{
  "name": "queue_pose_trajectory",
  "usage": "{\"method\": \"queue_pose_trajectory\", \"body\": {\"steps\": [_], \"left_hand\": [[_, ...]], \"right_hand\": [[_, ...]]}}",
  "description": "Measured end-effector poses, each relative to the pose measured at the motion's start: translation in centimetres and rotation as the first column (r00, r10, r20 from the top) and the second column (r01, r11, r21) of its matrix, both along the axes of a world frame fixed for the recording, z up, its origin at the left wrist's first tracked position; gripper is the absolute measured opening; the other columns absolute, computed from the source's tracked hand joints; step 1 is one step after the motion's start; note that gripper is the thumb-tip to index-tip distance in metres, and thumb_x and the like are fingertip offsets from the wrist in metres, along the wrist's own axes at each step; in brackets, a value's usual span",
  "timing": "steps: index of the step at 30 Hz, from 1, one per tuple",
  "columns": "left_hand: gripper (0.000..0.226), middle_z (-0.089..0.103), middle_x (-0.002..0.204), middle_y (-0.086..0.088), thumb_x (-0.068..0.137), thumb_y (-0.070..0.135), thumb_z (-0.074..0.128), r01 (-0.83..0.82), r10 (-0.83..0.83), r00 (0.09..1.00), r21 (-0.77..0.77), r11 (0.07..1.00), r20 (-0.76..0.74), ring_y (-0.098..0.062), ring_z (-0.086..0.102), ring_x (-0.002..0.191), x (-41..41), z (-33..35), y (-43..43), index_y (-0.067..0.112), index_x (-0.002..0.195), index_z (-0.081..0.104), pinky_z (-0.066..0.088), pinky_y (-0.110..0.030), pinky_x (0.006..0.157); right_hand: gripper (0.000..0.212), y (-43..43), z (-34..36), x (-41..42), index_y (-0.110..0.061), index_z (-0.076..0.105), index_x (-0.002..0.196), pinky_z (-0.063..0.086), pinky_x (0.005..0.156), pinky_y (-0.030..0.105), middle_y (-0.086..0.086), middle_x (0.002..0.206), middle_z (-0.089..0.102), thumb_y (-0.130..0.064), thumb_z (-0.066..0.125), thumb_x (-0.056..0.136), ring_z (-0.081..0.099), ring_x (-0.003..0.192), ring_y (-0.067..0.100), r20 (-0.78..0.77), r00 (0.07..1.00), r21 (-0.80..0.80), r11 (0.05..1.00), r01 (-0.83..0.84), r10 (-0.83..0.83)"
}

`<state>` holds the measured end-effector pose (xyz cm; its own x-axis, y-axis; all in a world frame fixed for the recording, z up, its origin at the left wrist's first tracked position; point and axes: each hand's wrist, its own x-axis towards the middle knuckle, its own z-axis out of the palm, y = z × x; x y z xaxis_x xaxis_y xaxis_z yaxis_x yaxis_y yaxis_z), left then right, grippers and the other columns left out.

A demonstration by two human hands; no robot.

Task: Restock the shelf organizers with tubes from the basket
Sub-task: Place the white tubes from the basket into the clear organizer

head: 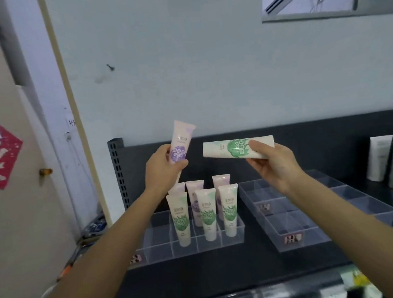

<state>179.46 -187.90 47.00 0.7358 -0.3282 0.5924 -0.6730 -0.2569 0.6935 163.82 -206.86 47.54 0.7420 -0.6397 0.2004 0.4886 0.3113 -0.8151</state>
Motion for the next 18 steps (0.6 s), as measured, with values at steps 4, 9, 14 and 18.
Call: {"method": "queue_pose_trajectory", "body": {"steps": [4,9,14,18], "left_hand": [[0.045,0.059,0.102,0.005,0.081,0.026,0.073,-0.035,0.034,0.998,-0.029,0.999,-0.052,-0.011,0.057,0.085,4.5,-0.8,3.4,0.015,0.121,0.056,0.044,-0.020,0.063],[0.034,0.061,0.103,0.000,0.081,0.023,0.072,-0.046,0.050,0.982,0.027,0.999,-0.183,-0.012,0.058,0.083,7.9,-4.0,5.3,0.015,0.110,0.055,0.043,-0.020,0.060],[0.035,0.065,0.099,-0.004,0.073,0.011,0.076,-0.007,0.034,0.941,0.082,0.997,-0.336,-0.018,0.063,0.086,8.9,-7.9,5.6,0.010,0.101,0.055,0.044,-0.022,0.058],[0.036,0.067,0.094,0.001,0.068,0.012,0.080,0.057,0.017,0.946,0.218,0.974,-0.323,-0.013,0.063,0.082,9.2,-9.8,6.0,0.015,0.096,0.059,0.045,-0.025,0.063]], "right_hand": [[0.014,2.1,0.5,2.3,-0.002,0.065,0.097,0.058,0.073,0.025,0.010,0.094,0.074,-0.005,0.067,0.083,0.072,0.088,0.019,-0.055,0.998,-0.092,0.996,-0.017,0.012],[0.014,4.1,0.2,4.9,-0.001,0.064,0.097,0.058,0.069,0.024,0.012,0.092,0.074,-0.003,0.067,0.083,0.072,0.086,0.019,-0.100,0.994,-0.100,0.993,-0.060,0.050],[0.016,5.9,0.0,6.8,0.000,0.065,0.098,0.059,0.074,0.026,0.013,0.096,0.074,-0.003,0.068,0.082,0.072,0.091,0.021,-0.141,0.986,-0.144,0.983,-0.113,0.093],[0.019,7.1,0.4,7.6,0.002,0.065,0.100,0.058,0.074,0.026,0.013,0.096,0.074,-0.003,0.068,0.082,0.072,0.091,0.022,-0.191,0.973,-0.247,0.953,-0.175,0.129]]}}
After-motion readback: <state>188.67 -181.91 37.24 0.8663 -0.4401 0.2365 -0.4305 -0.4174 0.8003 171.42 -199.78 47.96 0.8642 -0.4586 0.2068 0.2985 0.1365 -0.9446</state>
